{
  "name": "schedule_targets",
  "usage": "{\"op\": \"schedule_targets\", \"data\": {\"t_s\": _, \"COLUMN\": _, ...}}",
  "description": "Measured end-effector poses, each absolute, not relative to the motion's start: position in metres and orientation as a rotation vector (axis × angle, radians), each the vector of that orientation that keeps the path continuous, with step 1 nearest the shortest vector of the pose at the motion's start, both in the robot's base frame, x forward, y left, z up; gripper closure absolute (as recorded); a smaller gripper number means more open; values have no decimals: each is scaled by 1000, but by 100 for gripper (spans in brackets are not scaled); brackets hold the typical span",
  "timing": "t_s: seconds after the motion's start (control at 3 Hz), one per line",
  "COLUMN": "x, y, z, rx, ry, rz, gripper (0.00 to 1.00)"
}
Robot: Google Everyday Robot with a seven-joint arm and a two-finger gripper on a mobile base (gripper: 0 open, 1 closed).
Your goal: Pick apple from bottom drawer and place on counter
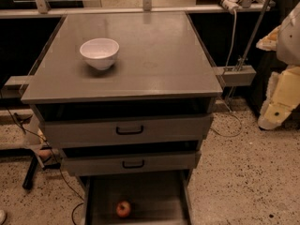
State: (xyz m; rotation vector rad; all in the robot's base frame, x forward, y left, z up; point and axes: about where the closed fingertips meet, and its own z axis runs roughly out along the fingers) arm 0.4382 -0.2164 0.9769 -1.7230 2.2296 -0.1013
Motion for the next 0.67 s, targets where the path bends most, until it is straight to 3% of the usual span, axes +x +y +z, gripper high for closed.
{"op": "schedule_targets", "data": {"t_s": 0.67, "x": 423, "y": -207, "z": 943, "rx": -1705, "ry": 2224, "rz": -85, "gripper": 0}}
